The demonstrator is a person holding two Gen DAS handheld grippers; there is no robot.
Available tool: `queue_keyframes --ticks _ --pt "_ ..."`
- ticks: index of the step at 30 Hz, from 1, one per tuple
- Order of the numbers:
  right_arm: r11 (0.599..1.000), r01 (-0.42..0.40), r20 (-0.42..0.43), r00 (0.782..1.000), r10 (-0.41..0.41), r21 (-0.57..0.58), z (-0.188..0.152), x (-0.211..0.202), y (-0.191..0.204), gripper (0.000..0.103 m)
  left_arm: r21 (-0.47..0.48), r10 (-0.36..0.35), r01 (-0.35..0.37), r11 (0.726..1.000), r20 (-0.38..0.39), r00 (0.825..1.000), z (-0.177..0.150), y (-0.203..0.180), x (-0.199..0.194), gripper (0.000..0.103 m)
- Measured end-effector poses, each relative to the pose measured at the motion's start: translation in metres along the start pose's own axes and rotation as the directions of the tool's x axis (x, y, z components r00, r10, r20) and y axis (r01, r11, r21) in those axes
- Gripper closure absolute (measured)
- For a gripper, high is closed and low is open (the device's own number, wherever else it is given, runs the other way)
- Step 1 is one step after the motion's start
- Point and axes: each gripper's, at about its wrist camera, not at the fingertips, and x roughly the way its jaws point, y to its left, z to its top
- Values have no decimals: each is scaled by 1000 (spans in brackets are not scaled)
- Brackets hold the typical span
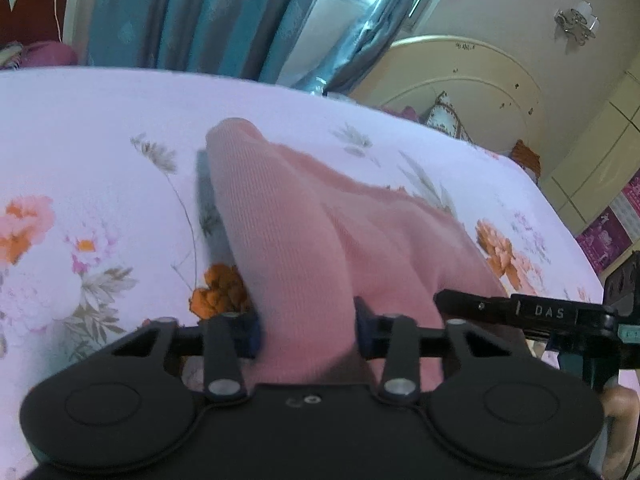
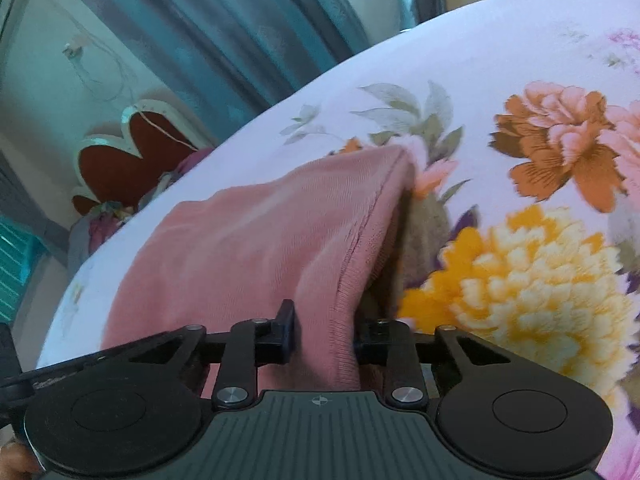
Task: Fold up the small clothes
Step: 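Close the left gripper on the sweater end while the right gripper pinches beside it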
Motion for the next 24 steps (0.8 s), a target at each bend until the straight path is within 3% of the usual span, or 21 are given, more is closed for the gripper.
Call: queue_keyframes --ticks 7,13,15,20,24 --pt "998 -68 28 997 67 6 6 -14 29 79 67 10 -12 998 34 999 6 -14 -37 71" --pt "992 -121 25 992 122 -17 -6 -15 82 82 81 38 -44 996 71 997 8 6 -82 71" --pt "990 -138 19 990 139 -34 -12 -11 107 88 76 45 -51 996 85 995 7 22 -99 72" --pt "984 -165 1 986 166 -66 -35 15 172 92 63 40 -47 997 98 994 0 76 -134 72" --pt "993 -106 17 994 107 -48 -59 48 215 92 36 -1 -1 999 59 998 -11 130 -138 73"
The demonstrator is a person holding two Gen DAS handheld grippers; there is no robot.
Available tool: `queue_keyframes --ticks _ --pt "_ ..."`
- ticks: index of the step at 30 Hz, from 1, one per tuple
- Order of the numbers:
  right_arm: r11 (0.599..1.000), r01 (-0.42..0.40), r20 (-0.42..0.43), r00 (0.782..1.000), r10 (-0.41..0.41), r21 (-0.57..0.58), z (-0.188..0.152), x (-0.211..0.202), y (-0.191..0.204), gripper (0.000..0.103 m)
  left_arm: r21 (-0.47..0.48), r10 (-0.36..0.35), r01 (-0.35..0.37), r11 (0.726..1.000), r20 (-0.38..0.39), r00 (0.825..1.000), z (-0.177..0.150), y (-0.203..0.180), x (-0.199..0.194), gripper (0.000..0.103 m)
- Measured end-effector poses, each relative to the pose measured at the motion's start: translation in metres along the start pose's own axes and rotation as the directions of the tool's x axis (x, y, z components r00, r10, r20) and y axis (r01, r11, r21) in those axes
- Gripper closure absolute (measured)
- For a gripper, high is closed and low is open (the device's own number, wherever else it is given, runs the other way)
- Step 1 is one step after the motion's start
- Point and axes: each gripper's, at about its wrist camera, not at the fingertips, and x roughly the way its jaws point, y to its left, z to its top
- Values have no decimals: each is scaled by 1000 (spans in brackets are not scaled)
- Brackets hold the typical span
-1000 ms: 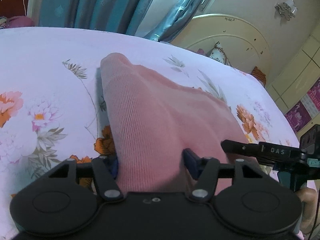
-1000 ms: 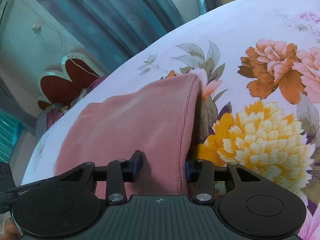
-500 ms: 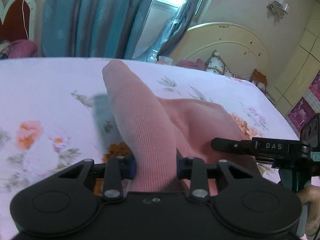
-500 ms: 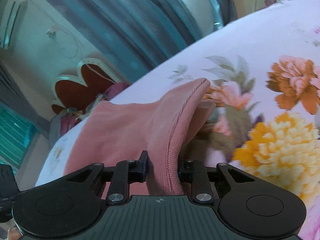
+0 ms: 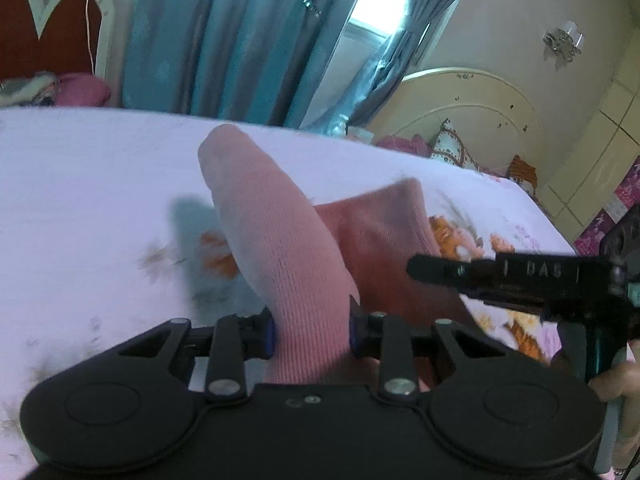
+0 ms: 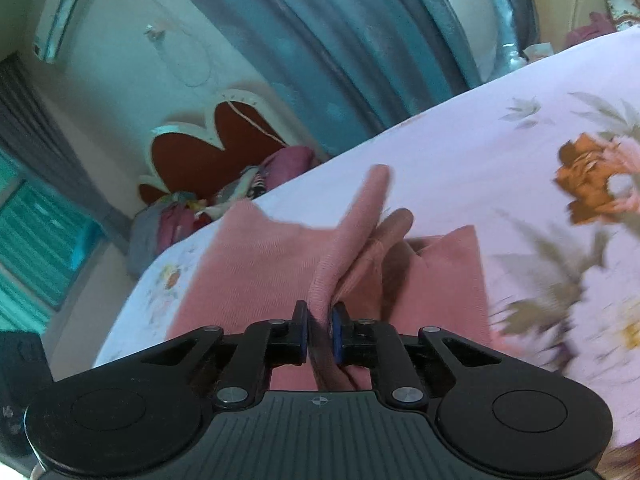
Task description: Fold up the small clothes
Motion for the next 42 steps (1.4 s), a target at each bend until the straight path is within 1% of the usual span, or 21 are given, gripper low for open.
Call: queue_keyframes --ticks 2,5,6,7,8,9,10,12,15,17,18,19,20,22,23,24,26,29,33,37,42 --pt "998 67 13 998 -67 0 -8 14 13 92 -36 -25 25 999 -20 999 -6 19 4 73" --pt "983 184 65 981 -184 5 -13 15 18 91 -55 -65 63 996 -36 997 -13 32 9 73" --pt "976 219 76 973 -219 6 -13 11 15 85 -52 -72 70 996 -39 997 -13 32 10 73" --pt "967 254 82 964 -254 8 -12 8 11 76 -44 -77 75 996 -42 996 -13 32 11 73" --pt "960 281 88 956 -281 12 -12 5 6 45 -35 -79 78 996 -43 996 -13 32 12 73" --pt "955 297 95 950 -297 15 -13 1 0 22 -33 -83 82 996 -49 995 -13 33 12 73" --pt "952 307 102 946 -307 12 -14 -3 -7 21 -34 -84 82 996 -56 995 -14 34 14 73" --pt "948 318 73 945 -319 24 -15 -6 -24 21 -37 -78 76 996 -63 995 -14 38 16 73" --pt "958 279 4 960 -280 64 -19 1 -53 21 -41 -65 63 997 -67 996 -18 41 18 73" --pt "970 233 -28 972 -232 68 -22 8 -66 22 -42 -55 52 998 -69 996 -18 40 19 73" --pt "975 210 -48 977 -207 73 -23 12 -70 36 -41 -50 47 998 -69 996 -19 40 19 73" --pt "979 189 -72 980 -183 81 -25 17 -75 46 -41 -45 43 998 -70 997 -19 39 19 73" --pt "981 182 -59 982 -178 71 -26 19 -77 52 -42 -41 38 998 -70 997 -19 39 19 73" --pt "982 179 -68 982 -176 58 -24 22 -76 56 -44 -29 26 999 -68 997 -19 37 19 73" --pt "986 158 -91 984 -152 60 -23 25 -75 74 -44 -24 21 999 -67 997 -19 36 18 73" --pt "986 133 -111 986 -123 95 -24 26 -76 83 -44 -17 14 999 -62 998 -19 34 17 73" --pt "986 132 -98 988 -122 99 -23 24 -72 84 -54 -16 13 998 -49 999 -18 33 13 73" --pt "989 63 -64 996 -55 131 -16 13 -62 85 -42 -19 18 999 -27 999 -15 30 5 73" --pt "995 9 -53 999 -4 100 -8 14 -27 85 -48 -8 8 999 5 1000 -5 39 -12 74" --pt "995 -42 -49 998 46 89 -11 33 9 85 -56 27 -24 998 39 999 5 72 -40 74" --pt "988 -117 -61 990 124 102 -25 79 51 85 -56 96 -92 994 68 993 12 132 -75 74"
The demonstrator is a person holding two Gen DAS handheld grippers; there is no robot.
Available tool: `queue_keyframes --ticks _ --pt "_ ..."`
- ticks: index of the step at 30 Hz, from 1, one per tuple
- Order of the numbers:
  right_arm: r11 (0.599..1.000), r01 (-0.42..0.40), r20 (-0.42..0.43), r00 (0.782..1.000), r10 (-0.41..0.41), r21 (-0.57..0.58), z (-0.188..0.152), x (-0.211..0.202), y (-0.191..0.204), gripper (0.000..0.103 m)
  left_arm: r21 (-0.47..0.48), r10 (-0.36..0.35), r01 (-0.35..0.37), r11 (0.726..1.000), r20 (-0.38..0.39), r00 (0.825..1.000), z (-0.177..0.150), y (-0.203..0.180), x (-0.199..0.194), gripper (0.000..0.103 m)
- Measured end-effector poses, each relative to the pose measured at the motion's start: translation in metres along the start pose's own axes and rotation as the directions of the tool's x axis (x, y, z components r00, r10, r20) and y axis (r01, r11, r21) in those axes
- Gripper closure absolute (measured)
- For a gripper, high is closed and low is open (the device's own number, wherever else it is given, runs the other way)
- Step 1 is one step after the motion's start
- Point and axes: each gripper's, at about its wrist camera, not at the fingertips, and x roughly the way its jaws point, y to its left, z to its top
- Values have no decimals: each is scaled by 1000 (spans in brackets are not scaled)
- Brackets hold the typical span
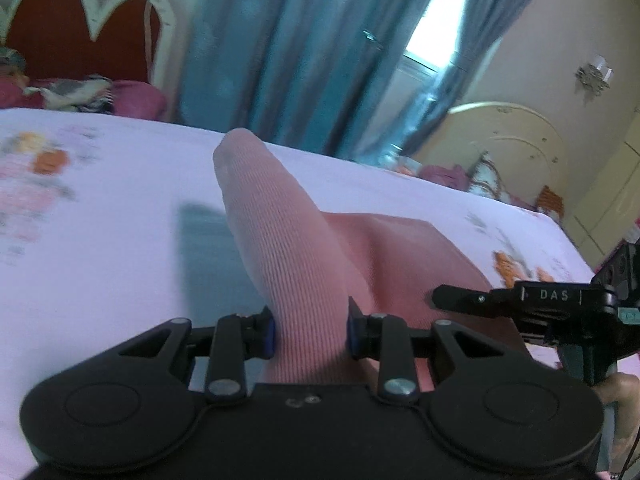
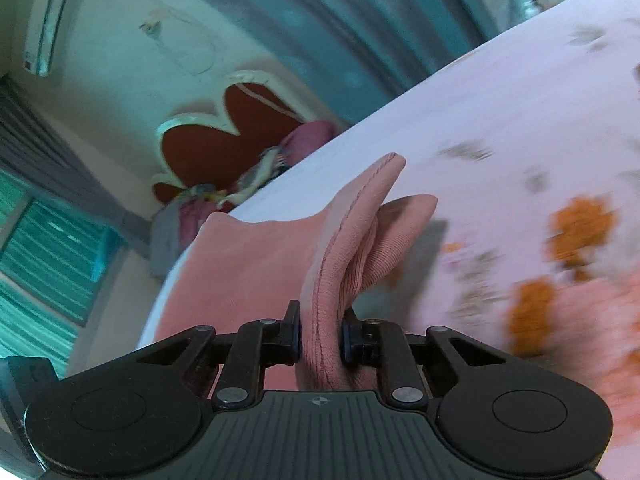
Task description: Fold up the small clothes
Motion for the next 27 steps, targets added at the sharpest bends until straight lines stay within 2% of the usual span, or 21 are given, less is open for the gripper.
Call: queue_keyframes --ticks 3,5,7,8,9,11,12,13,15,19,20,22,24,27 --pt "1000 -25 -26 999 25 0 -15 36 19 85 -3 43 -43 999 3 999 2 38 -8 74" --pt "1000 -15 -45 999 14 -5 -24 55 26 85 5 71 -71 997 -13 997 0 60 -8 74" --pt "999 34 -60 998 -36 -31 -33 73 28 85 18 97 -96 995 -53 994 -6 74 0 72" --pt "995 92 -47 994 -94 -49 -35 77 27 85 16 106 -105 994 -68 992 -10 80 4 70" --pt "988 141 -36 989 -143 -58 -36 79 25 84 14 116 -115 993 -75 990 -16 86 8 65" --pt "984 172 -35 984 -174 -50 -36 79 17 80 6 126 -126 992 -58 990 -21 92 8 52" --pt "978 201 -18 979 -203 -57 -35 75 19 77 17 153 -152 988 -42 987 -21 90 6 36" --pt "971 228 7 974 -228 -76 -33 70 22 76 37 187 -186 982 -23 982 -22 88 2 32" --pt "961 261 47 965 -257 -96 -30 59 30 76 71 212 -214 974 29 977 -21 80 -13 33" --pt "950 250 95 967 -236 -187 -44 29 58 76 156 156 -176 972 131 979 -29 58 -53 36" --pt "942 250 99 967 -233 -226 -53 27 68 76 184 137 -159 970 125 983 -34 52 -56 37" --pt "920 262 93 965 -246 -291 -75 27 81 76 223 99 -118 968 92 991 -48 39 -56 48" --pt "903 274 77 962 -264 -330 -98 30 86 77 251 91 -102 962 57 994 -65 32 -48 48" --pt "857 368 70 927 -368 -360 -123 51 78 77 247 124 -124 961 18 992 -81 37 -34 48"
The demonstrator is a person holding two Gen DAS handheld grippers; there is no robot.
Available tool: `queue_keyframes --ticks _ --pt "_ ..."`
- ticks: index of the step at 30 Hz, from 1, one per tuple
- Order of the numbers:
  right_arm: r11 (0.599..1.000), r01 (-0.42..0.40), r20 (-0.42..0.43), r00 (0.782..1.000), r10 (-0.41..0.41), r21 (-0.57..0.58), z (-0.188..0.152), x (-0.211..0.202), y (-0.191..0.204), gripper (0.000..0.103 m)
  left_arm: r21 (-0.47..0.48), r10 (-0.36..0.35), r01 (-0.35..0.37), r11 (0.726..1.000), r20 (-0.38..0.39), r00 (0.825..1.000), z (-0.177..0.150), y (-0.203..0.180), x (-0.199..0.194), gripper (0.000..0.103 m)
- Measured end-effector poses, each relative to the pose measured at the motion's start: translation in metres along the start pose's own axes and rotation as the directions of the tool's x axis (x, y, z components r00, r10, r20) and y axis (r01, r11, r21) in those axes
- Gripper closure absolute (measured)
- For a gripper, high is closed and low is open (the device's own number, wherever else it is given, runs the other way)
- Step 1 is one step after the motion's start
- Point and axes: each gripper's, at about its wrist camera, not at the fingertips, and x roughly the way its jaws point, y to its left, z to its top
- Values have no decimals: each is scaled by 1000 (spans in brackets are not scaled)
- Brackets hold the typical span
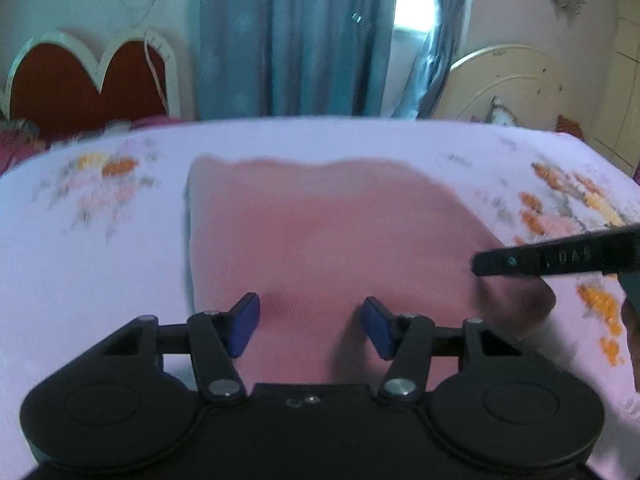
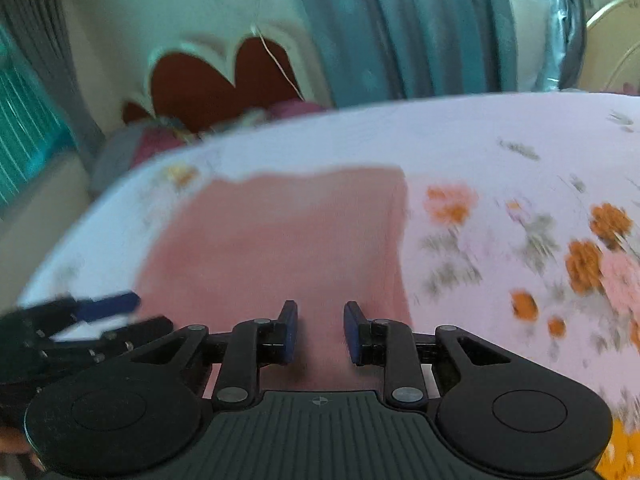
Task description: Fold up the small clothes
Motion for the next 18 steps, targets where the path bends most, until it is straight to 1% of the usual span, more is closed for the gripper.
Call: queue_keyframes --ticks 1,2,3,5,6,7,8,10,11,12,13,14,15,16,17,18 --pt "999 35 -10 999 -35 -7 -5 7 -3 77 3 1 -1 1000 -5 1000 -3 0 2 48" --pt "999 46 -1 999 -46 0 -10 10 -7 85 20 6 -6 1000 -4 1000 -5 -2 3 48" --pt "999 48 8 999 -48 16 -11 11 -10 89 40 12 -12 999 -6 1000 -7 -3 3 48" --pt "997 60 -6 998 -60 46 -8 10 -8 89 54 19 -18 998 -17 1000 -6 -5 0 48" --pt "997 63 -6 998 -63 51 -8 6 -5 88 42 20 -19 999 -25 999 -4 -3 -1 46" --pt "997 64 2 998 -64 38 -9 5 -2 88 29 20 -19 999 -29 999 -3 -1 -2 45" --pt "997 79 -17 997 -79 7 -15 11 1 89 18 24 -23 1000 -34 999 -3 -1 -3 45" --pt "995 93 7 996 -92 -28 -20 13 3 89 6 39 -39 999 -42 998 -3 -2 -4 43" --pt "994 104 4 995 -104 -34 -19 14 6 89 -3 47 -47 999 -45 998 -2 -3 -4 42" --pt "993 109 -6 994 -110 -34 -19 10 5 88 -14 55 -56 998 -51 997 -1 -4 -5 38" --pt "993 111 -17 994 -112 -32 -17 9 7 88 -29 61 -63 998 -59 996 1 -5 -6 27" --pt "993 112 -29 993 -112 -24 -14 6 8 88 -49 69 -72 996 -63 996 3 -5 -9 21" --pt "994 105 -33 994 -105 -9 -12 1 9 87 -69 82 -87 994 -64 995 3 -6 -14 12" --pt "996 93 -30 995 -93 6 -13 -6 10 85 -83 93 -98 992 -62 994 4 -6 -18 9" --pt "997 78 -20 997 -77 25 -13 -13 9 66 -98 102 -107 989 -61 993 5 -7 -23 8" --pt "997 67 -5 998 -67 38 -14 -20 9 31 -113 111 -117 987 -63 992 5 -8 -29 7"
